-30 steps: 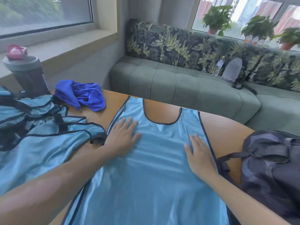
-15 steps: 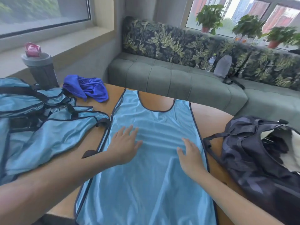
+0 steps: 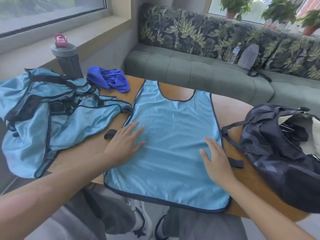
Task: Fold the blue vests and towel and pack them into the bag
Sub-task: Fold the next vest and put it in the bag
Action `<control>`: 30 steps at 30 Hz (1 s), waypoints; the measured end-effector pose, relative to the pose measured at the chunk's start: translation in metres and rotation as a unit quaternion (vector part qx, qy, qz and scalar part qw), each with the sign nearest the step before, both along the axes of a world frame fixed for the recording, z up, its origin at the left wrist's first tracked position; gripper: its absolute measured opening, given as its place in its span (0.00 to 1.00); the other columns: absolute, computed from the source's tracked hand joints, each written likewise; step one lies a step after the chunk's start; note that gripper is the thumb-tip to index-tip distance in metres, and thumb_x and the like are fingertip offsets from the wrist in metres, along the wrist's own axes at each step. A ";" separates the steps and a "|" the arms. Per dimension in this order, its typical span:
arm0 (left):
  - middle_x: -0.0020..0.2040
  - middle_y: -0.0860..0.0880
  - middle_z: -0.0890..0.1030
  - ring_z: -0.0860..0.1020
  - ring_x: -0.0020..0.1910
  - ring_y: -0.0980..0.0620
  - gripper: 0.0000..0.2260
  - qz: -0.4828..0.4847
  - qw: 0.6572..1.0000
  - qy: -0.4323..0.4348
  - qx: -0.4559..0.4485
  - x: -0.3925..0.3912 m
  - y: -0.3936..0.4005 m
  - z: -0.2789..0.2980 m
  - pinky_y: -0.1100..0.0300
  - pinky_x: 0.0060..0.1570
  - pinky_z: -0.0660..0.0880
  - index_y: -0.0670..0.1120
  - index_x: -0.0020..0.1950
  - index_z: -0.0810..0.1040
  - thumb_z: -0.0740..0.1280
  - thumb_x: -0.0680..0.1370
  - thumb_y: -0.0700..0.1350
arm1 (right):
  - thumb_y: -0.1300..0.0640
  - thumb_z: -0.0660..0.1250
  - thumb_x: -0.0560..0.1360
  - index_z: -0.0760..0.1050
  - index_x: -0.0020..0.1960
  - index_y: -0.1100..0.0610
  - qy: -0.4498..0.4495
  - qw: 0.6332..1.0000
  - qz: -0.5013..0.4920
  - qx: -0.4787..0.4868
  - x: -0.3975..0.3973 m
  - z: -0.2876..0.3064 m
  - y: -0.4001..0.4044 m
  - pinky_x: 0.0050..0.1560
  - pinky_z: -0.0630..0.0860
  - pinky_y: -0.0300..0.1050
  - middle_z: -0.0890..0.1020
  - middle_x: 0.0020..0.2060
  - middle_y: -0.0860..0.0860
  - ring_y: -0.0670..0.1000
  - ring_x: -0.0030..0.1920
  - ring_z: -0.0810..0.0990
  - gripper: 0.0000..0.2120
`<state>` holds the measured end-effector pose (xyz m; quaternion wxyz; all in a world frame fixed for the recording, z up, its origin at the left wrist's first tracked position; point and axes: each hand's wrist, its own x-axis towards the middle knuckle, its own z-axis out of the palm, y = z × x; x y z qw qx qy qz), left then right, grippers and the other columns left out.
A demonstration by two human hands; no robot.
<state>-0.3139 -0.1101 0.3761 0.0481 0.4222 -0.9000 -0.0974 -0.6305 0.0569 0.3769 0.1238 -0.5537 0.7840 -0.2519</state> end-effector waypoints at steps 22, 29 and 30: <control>0.82 0.49 0.61 0.60 0.81 0.48 0.32 -0.211 0.972 -0.018 -0.102 0.136 0.071 -0.025 0.50 0.77 0.61 0.50 0.83 0.60 0.65 0.81 0.56 | 0.35 0.65 0.78 0.52 0.82 0.47 0.208 0.964 0.147 0.074 0.028 -0.023 0.145 0.79 0.56 0.50 0.51 0.81 0.42 0.45 0.81 0.49 0.40; 0.77 0.47 0.71 0.71 0.75 0.44 0.40 -0.160 0.979 0.035 -0.120 0.126 0.085 -0.034 0.46 0.70 0.72 0.48 0.77 0.71 0.79 0.67 0.34 | 0.70 0.78 0.68 0.65 0.79 0.53 0.192 0.973 0.127 0.006 0.026 -0.036 0.146 0.79 0.49 0.41 0.64 0.79 0.48 0.52 0.79 0.60 0.44; 0.77 0.48 0.71 0.71 0.75 0.45 0.38 -0.158 0.979 0.049 -0.121 0.128 0.087 -0.035 0.46 0.71 0.72 0.48 0.76 0.72 0.77 0.68 0.32 | 0.71 0.77 0.67 0.66 0.78 0.53 0.187 0.974 0.127 0.001 0.024 -0.037 0.147 0.79 0.48 0.40 0.64 0.79 0.48 0.50 0.79 0.60 0.44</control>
